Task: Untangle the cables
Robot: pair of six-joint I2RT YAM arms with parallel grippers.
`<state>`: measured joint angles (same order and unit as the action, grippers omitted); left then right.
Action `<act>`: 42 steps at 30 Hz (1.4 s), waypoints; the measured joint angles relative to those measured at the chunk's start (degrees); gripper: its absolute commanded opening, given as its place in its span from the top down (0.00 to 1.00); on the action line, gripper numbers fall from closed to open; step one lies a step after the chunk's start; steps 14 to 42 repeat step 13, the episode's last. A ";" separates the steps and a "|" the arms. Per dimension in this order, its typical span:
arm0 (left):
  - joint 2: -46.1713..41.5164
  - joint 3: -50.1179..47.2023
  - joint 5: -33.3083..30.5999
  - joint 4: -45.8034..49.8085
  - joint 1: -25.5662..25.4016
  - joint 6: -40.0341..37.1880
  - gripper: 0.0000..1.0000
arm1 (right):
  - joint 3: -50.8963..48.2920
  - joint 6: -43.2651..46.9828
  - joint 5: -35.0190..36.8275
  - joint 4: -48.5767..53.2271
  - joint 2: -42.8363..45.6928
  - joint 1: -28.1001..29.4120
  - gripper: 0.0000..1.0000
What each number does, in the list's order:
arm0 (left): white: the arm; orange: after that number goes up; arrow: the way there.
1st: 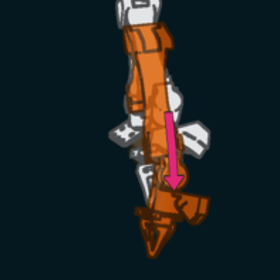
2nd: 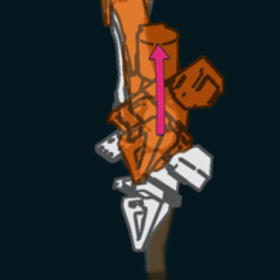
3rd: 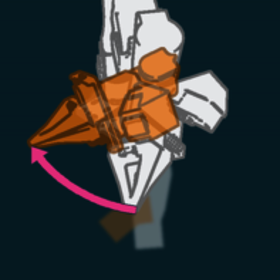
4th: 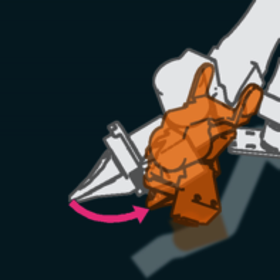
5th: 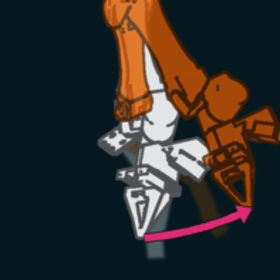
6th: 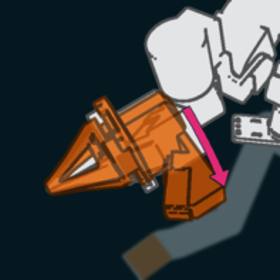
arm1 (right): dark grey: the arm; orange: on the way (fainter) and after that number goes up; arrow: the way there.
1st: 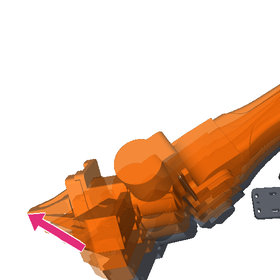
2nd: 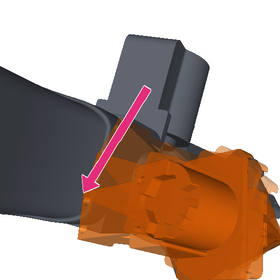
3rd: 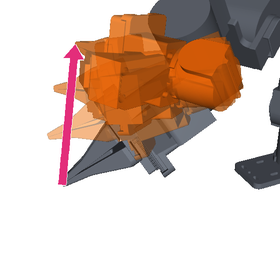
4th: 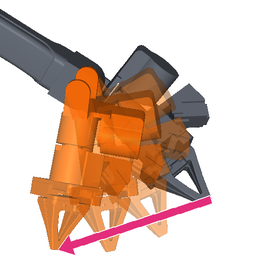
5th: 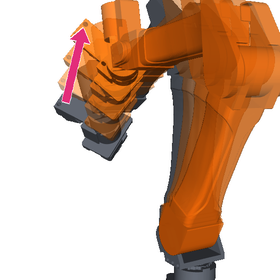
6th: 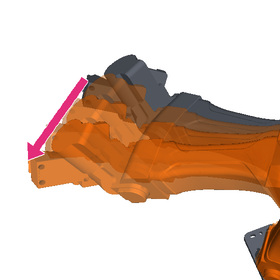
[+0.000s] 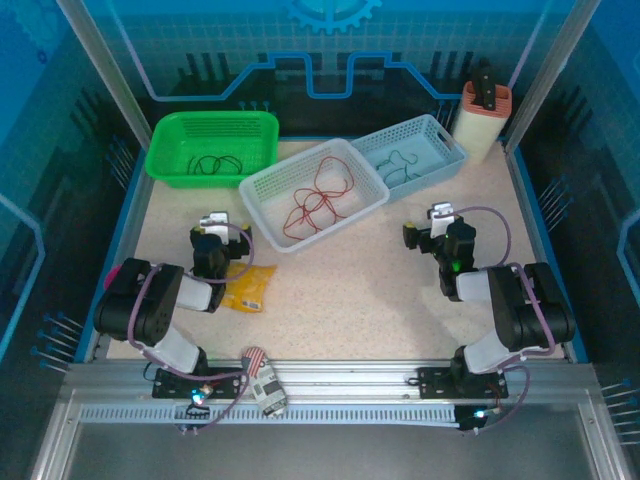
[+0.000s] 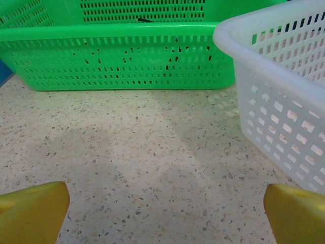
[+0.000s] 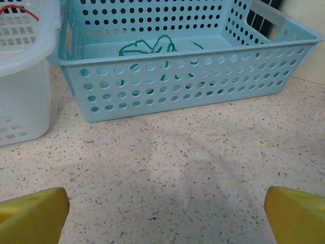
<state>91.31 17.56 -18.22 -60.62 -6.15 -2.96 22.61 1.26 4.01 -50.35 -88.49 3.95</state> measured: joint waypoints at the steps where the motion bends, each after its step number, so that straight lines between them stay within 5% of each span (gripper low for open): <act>1: 0.00 0.00 0.00 0.00 0.00 0.00 0.01 | 0.00 0.00 0.00 0.00 0.00 0.00 0.00; 42: -0.20 1.40 0.96 2.27 1.31 0.59 0.01 | 0.00 -0.17 0.00 0.00 0.00 0.00 0.00</act>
